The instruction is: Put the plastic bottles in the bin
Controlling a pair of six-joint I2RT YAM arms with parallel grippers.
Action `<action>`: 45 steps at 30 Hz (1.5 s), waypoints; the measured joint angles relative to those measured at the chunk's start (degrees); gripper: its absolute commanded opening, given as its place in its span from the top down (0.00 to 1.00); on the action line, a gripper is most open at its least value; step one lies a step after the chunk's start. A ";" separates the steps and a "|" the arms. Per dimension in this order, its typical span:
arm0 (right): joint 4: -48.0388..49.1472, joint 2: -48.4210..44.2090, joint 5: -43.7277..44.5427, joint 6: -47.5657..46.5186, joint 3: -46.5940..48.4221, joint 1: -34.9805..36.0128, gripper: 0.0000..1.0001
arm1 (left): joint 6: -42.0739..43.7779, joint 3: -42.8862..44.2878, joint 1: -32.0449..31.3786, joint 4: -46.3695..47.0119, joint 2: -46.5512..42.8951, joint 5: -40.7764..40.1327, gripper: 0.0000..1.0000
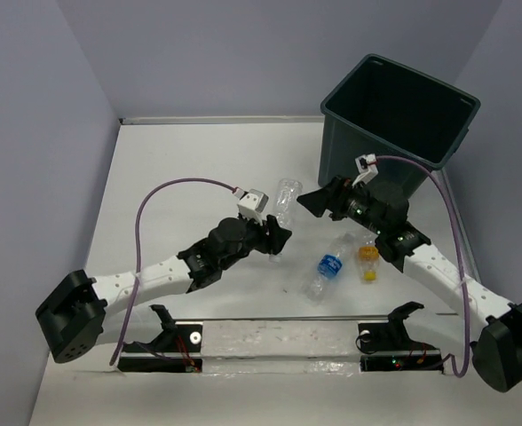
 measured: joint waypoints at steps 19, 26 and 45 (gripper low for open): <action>8.72 10.03 -1.27 1.07 3.54 7.69 0.62 | 1.31 -5.09 -1.01 3.10 -11.26 9.05 0.01; 2.19 8.11 13.53 -10.97 19.02 7.28 0.66 | 1.11 -7.04 -2.34 1.75 -12.52 9.84 0.01; -0.20 15.85 47.82 -35.47 42.16 -17.64 0.00 | 6.10 7.48 -17.81 -2.49 14.40 -1.38 0.01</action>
